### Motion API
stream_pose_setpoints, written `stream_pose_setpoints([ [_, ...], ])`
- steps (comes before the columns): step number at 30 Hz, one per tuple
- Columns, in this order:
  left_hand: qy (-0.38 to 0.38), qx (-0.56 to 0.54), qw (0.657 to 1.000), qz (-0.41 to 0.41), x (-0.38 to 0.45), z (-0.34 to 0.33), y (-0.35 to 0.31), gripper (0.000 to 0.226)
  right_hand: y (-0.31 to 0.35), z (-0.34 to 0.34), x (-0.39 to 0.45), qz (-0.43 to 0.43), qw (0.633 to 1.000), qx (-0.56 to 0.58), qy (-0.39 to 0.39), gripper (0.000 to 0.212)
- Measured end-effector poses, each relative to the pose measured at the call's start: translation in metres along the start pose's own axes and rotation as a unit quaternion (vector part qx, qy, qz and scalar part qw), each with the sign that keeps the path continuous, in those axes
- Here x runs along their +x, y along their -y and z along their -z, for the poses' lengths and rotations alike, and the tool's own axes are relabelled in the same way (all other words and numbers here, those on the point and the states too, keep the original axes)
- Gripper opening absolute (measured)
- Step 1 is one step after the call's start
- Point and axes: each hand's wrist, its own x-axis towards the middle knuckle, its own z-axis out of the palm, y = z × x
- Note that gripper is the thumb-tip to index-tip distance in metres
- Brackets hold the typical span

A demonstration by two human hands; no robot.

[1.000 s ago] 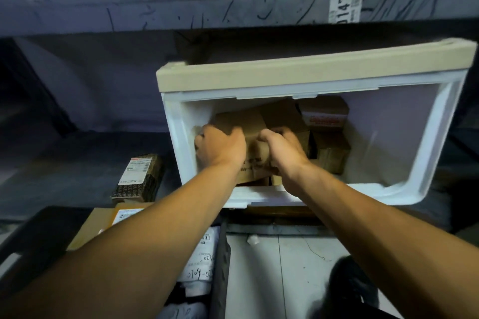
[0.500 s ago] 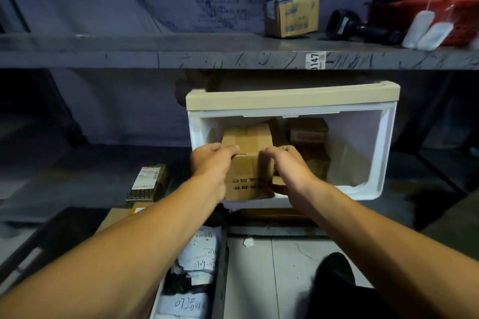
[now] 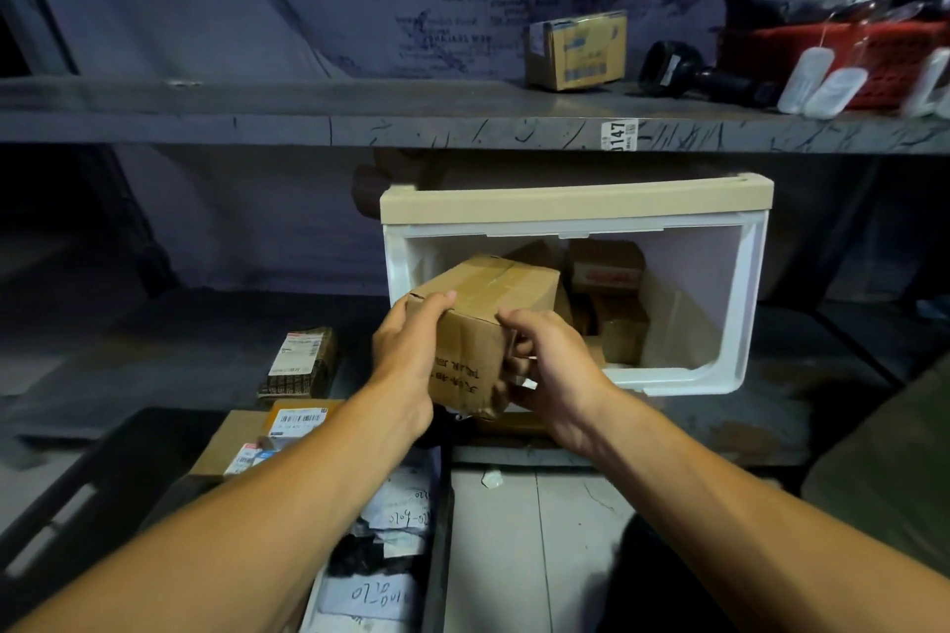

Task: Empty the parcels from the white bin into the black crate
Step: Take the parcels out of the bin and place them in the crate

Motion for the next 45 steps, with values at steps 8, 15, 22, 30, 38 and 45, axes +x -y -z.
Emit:
stream_pose_setpoints([
  [8,-0.064,-0.058,0.996,0.004,0.021,0.017,-0.017,0.023,0.001,0.012,0.021,-0.016,0.994,-0.007,-0.104,0.029],
  [15,0.015,-0.003,0.999,0.047,0.031,0.037,-0.016,0.038,0.008,0.043,0.031,-0.06,0.992,0.019,-0.11,0.072],
  [22,0.112,0.013,0.992,0.056,0.033,0.046,-0.018,0.031,0.006,0.057,0.032,-0.125,0.99,0.003,0.068,0.068],
  [30,0.107,0.019,0.988,0.105,0.033,0.046,-0.02,0.028,0.004,0.05,0.035,-0.137,0.988,0.009,0.065,0.062],
  [38,0.13,0.044,0.982,0.129,0.03,0.043,-0.016,0.052,0.008,0.054,0.023,-0.087,0.992,0.066,-0.064,0.037],
  [45,0.122,0.026,0.979,0.161,0.013,0.012,0.012,0.113,-0.014,0.031,0.016,-0.032,0.989,0.054,-0.134,0.06],
])
